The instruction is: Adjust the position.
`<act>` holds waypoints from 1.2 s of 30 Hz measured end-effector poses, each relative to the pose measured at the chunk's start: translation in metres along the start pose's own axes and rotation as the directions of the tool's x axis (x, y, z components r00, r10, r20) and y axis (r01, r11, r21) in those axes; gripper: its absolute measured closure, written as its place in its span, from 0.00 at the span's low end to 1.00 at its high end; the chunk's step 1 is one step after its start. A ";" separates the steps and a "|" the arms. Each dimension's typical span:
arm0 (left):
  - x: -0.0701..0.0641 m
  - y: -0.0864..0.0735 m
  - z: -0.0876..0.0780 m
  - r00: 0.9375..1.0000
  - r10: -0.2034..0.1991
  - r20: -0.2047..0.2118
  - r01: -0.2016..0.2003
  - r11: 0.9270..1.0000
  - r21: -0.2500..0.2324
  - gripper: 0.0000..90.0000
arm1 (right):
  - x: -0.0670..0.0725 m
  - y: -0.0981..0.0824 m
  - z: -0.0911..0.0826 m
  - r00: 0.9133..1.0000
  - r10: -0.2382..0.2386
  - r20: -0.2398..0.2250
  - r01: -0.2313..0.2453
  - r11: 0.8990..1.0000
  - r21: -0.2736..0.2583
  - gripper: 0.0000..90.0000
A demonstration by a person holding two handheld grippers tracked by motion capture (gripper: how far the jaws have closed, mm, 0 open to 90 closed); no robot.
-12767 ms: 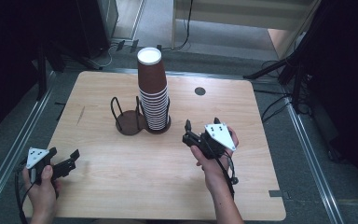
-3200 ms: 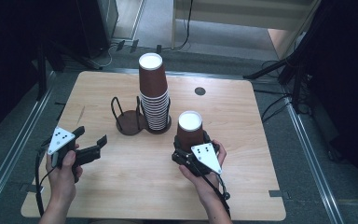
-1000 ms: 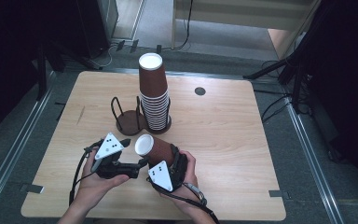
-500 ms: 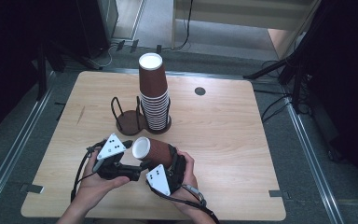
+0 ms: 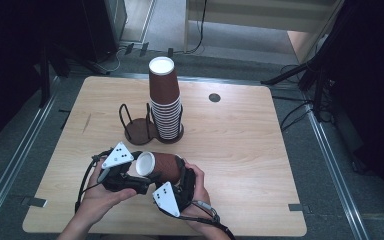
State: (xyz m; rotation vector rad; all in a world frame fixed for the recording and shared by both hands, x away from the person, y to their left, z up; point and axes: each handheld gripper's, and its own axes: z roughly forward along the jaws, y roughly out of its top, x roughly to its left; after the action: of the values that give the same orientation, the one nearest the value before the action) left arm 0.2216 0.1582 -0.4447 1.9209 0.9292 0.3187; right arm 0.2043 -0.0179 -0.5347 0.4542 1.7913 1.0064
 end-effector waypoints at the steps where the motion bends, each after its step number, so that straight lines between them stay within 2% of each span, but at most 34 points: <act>1: 0.000 0.000 0.000 1.000 -0.001 0.009 0.001 1.000 0.006 0.15 | 0.000 0.000 0.000 1.000 0.002 -0.001 -0.002 1.000 -0.001 0.13; 6: 0.002 0.000 0.001 0.998 -0.019 0.052 0.018 0.999 0.031 0.15 | 0.001 -0.002 0.000 1.000 -0.012 -0.006 0.012 1.000 -0.017 0.13; 11: 0.003 0.000 0.002 0.997 -0.029 0.070 0.025 0.999 0.047 0.16 | 0.002 -0.003 -0.001 1.000 -0.023 -0.020 0.022 0.999 -0.033 0.13; 13: 0.003 0.000 0.002 0.997 -0.024 0.069 0.020 0.998 0.053 0.17 | 0.003 -0.003 -0.001 0.999 -0.034 -0.023 0.033 0.999 -0.041 0.13; 15: 0.003 0.000 0.002 0.998 -0.018 0.065 0.014 0.998 0.055 0.22 | 0.003 -0.003 -0.001 0.999 -0.039 -0.024 0.038 0.998 -0.040 0.12; 24: 0.006 -0.001 0.002 0.996 -0.029 0.081 0.025 0.998 0.051 0.25 | 0.003 -0.004 0.000 0.998 -0.054 -0.012 0.054 0.998 -0.024 0.08; 32: 0.010 -0.001 -0.003 0.999 -0.027 0.034 0.027 1.000 0.002 0.26 | -0.005 0.000 -0.004 0.998 -0.020 -0.051 0.018 0.999 -0.039 0.00; 36: 0.010 -0.001 -0.006 1.000 -0.011 0.006 0.012 0.999 -0.036 0.26 | -0.009 0.004 -0.007 0.998 0.024 -0.057 -0.027 0.998 -0.051 0.00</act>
State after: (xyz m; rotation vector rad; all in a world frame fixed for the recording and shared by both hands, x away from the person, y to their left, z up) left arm 0.2246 0.1693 -0.4436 1.8822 0.9246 0.3211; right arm 0.2017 -0.0242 -0.5250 0.4213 1.8090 1.0899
